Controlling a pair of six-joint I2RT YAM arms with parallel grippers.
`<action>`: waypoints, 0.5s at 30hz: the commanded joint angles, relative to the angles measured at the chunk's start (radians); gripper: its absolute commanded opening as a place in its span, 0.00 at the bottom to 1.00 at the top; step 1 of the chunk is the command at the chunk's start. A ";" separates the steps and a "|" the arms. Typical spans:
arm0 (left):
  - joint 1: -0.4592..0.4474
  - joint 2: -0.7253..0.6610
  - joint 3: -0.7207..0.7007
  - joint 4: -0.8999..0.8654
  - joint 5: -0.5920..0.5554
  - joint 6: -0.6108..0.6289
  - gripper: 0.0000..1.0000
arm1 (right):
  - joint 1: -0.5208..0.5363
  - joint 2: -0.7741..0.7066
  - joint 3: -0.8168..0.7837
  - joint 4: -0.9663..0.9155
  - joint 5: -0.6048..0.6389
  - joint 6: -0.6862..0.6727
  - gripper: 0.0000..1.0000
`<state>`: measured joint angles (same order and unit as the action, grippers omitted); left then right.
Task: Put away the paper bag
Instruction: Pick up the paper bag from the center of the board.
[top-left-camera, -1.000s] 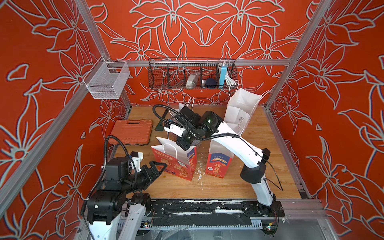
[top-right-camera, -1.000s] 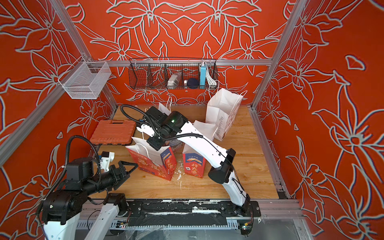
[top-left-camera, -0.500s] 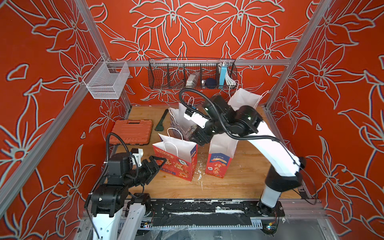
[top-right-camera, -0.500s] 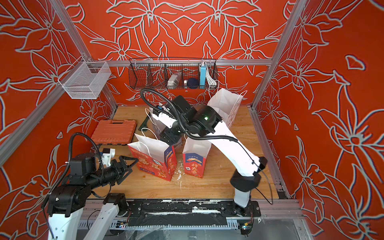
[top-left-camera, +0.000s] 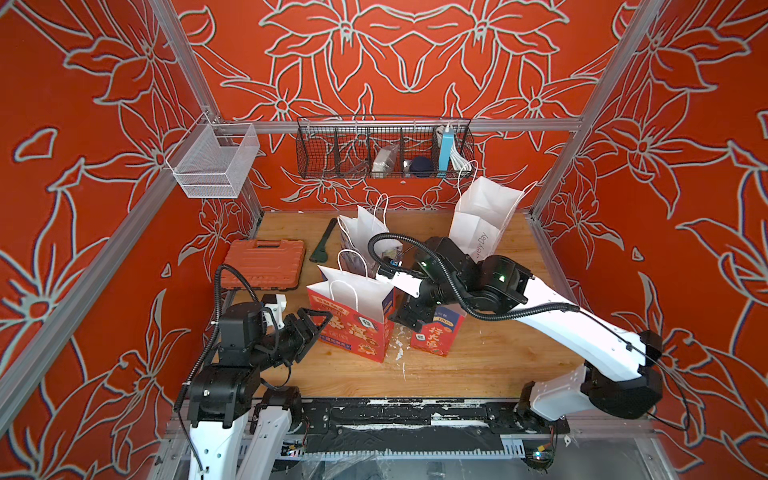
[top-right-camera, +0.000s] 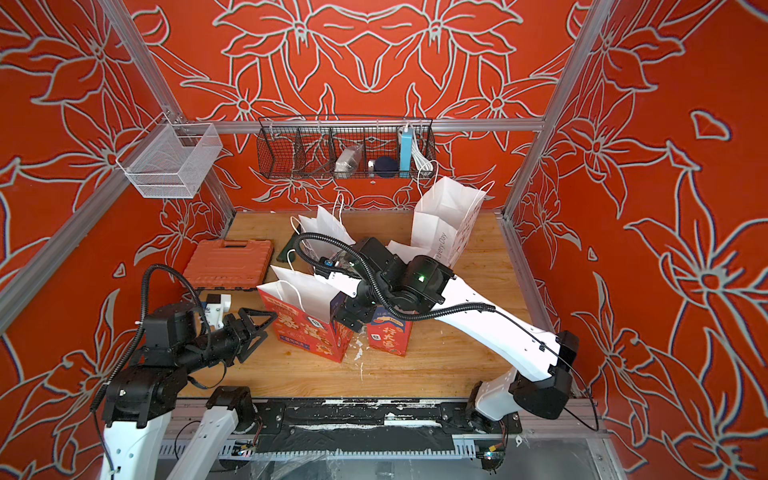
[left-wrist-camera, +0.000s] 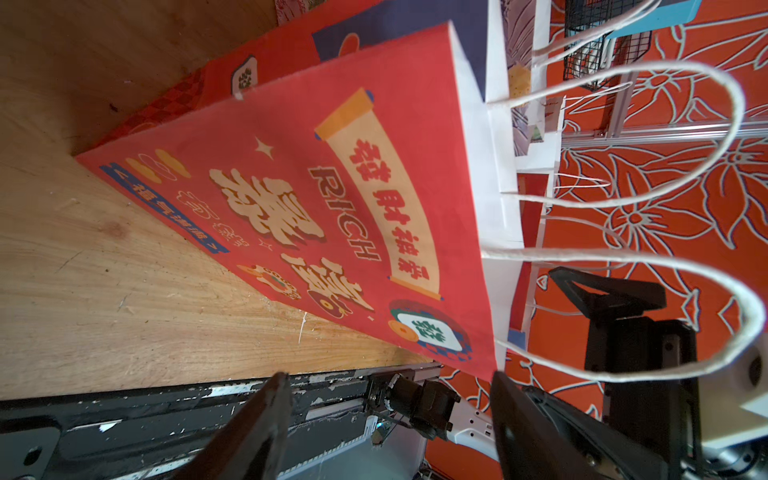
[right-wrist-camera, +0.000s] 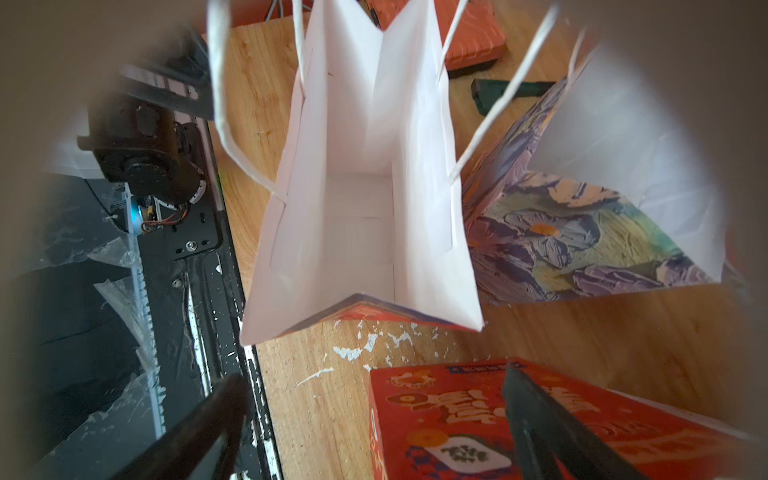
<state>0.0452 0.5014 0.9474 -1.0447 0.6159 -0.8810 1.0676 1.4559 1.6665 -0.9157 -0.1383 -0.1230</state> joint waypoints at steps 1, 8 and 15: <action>0.003 0.005 -0.001 0.034 -0.003 -0.011 0.70 | 0.006 0.011 -0.022 0.131 0.028 -0.044 0.98; 0.003 0.000 -0.004 0.034 0.005 -0.021 0.63 | 0.005 -0.007 -0.027 0.154 0.157 -0.061 0.98; 0.002 -0.005 -0.032 0.045 0.100 -0.071 0.63 | 0.005 -0.083 -0.143 0.132 0.234 -0.168 0.97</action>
<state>0.0452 0.5011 0.9230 -1.0119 0.6601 -0.9276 1.0683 1.4044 1.5749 -0.7773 0.0353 -0.2035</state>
